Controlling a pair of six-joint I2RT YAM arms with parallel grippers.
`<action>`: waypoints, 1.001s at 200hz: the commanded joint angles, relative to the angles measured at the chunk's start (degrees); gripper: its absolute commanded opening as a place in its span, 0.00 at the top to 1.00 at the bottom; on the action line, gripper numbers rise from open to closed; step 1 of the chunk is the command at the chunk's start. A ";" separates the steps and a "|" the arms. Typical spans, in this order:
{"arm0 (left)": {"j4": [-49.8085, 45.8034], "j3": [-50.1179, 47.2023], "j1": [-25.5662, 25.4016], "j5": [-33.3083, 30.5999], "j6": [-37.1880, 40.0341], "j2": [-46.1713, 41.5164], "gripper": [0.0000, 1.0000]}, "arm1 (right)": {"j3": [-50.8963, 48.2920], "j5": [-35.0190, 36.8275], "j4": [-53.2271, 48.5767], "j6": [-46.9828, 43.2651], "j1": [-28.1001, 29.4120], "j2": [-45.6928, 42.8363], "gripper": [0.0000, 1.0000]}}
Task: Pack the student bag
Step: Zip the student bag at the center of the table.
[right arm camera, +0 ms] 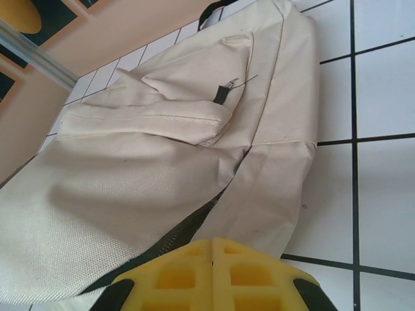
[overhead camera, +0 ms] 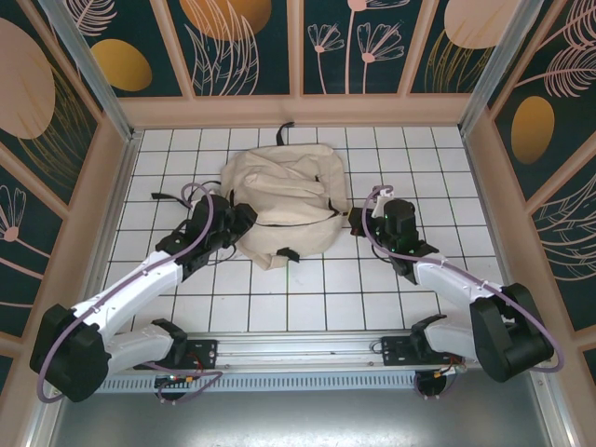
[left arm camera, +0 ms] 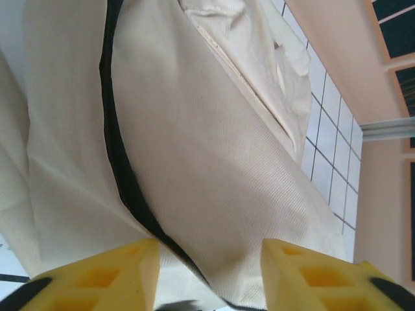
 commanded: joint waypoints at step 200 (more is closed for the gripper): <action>7.35 28.42 -23.22 -2.01 -23.34 32.82 0.52 | -4.44 1.25 9.38 -2.01 3.52 -5.53 1.00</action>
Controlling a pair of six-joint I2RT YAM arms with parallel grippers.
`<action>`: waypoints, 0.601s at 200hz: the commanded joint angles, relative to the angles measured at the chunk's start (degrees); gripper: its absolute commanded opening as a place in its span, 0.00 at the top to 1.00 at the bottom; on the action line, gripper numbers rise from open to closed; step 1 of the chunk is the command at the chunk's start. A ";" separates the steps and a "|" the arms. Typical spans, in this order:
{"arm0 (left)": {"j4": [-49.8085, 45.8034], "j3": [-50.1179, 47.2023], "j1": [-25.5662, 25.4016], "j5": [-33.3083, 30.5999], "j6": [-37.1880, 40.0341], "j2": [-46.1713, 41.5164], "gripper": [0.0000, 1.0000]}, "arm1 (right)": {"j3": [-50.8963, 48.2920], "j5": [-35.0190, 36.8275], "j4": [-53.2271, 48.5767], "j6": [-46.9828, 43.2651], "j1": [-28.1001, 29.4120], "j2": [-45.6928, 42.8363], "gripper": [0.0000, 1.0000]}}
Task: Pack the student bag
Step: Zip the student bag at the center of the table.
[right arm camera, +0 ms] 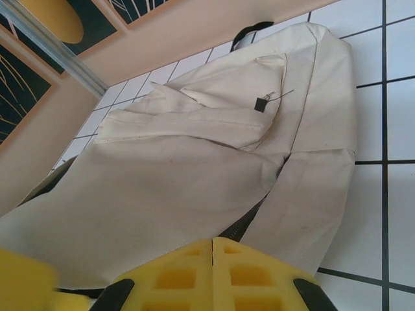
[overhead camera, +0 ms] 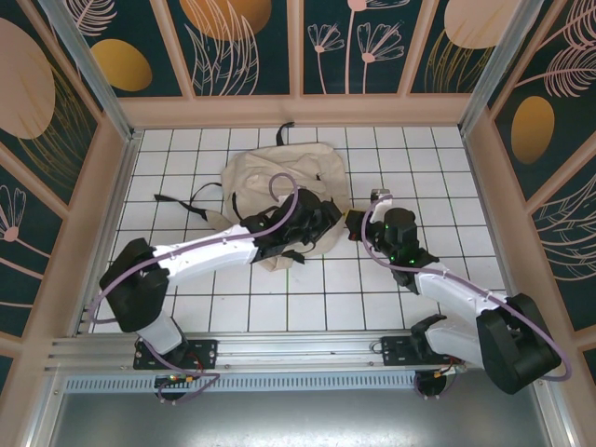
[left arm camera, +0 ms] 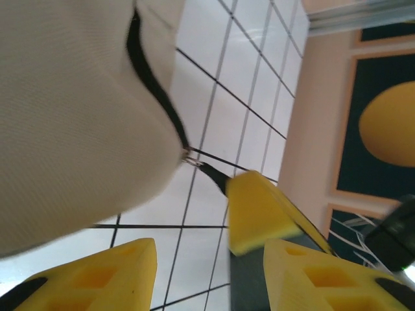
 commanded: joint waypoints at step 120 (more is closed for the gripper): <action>-2.25 -0.30 2.89 -6.83 -14.93 6.80 0.68 | -1.71 -0.47 3.94 -0.80 -0.03 -3.18 1.00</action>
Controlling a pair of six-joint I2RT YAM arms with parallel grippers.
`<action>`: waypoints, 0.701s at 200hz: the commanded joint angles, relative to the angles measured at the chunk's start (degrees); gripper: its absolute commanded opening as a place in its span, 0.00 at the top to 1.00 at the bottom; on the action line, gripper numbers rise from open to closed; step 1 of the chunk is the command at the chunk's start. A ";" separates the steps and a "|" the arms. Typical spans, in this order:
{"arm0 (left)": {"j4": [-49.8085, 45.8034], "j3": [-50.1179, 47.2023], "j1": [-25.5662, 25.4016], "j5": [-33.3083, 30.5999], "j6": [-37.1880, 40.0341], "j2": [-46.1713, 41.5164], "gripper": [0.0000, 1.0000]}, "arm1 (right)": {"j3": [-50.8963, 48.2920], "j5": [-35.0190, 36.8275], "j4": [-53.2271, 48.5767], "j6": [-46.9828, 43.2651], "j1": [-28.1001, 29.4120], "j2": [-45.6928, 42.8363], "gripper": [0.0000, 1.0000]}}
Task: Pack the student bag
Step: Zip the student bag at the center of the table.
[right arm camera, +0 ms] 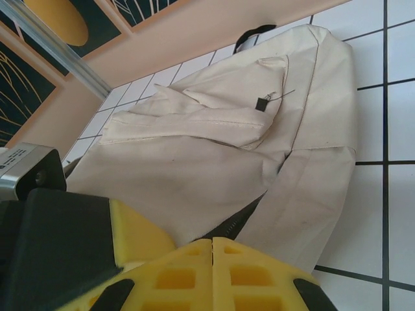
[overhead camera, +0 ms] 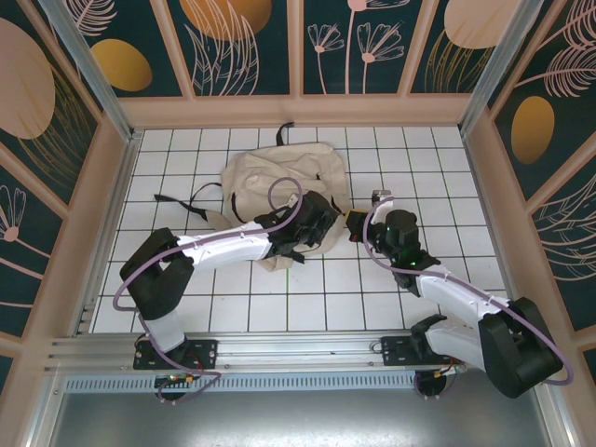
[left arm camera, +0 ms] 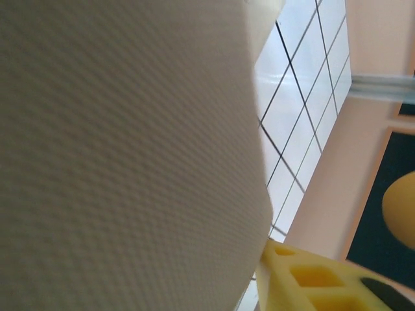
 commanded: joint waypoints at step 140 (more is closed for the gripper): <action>-4.98 -18.11 4.88 -5.11 11.61 -19.63 1.00 | 1.29 5.14 7.17 0.23 -0.02 6.11 1.00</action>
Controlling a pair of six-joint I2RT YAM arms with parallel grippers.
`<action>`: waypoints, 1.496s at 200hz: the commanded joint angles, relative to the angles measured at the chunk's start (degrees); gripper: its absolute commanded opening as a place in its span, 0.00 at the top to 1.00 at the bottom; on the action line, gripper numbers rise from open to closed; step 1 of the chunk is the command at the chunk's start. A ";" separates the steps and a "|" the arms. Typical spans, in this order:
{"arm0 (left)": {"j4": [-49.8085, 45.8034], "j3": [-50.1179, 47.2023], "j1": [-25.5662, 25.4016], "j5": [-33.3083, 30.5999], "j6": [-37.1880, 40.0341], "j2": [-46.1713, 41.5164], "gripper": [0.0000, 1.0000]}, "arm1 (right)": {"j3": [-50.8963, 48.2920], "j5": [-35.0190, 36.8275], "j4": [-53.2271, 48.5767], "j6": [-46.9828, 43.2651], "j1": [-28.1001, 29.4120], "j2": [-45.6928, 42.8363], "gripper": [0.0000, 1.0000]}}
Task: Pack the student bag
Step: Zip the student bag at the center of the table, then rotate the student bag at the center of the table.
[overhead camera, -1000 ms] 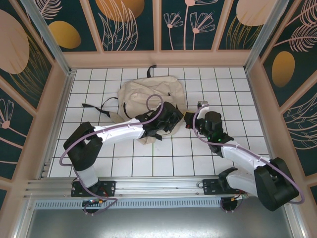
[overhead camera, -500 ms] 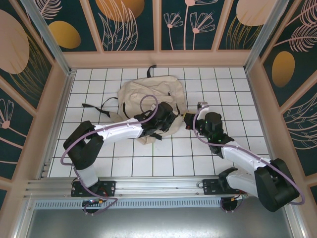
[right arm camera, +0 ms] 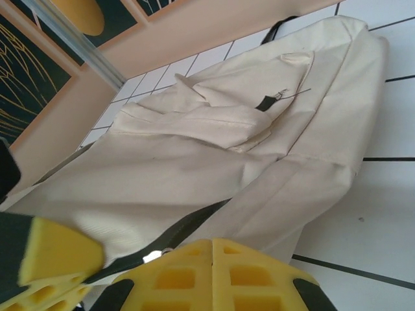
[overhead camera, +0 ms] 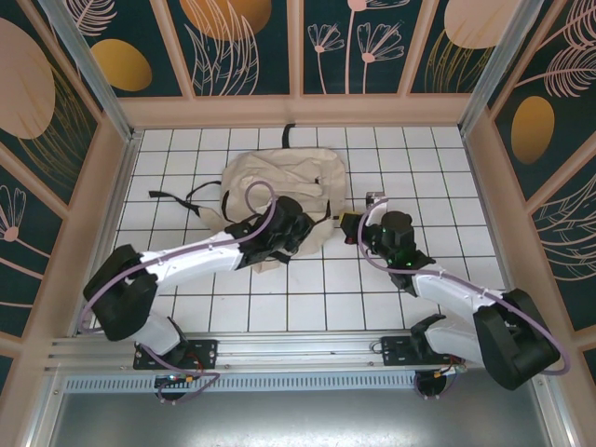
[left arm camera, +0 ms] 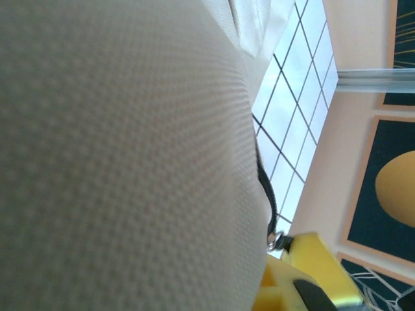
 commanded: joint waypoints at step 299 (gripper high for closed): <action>2.76 -15.38 3.72 -0.60 17.79 -17.31 0.92 | 7.10 3.86 0.82 2.82 -4.12 22.63 0.67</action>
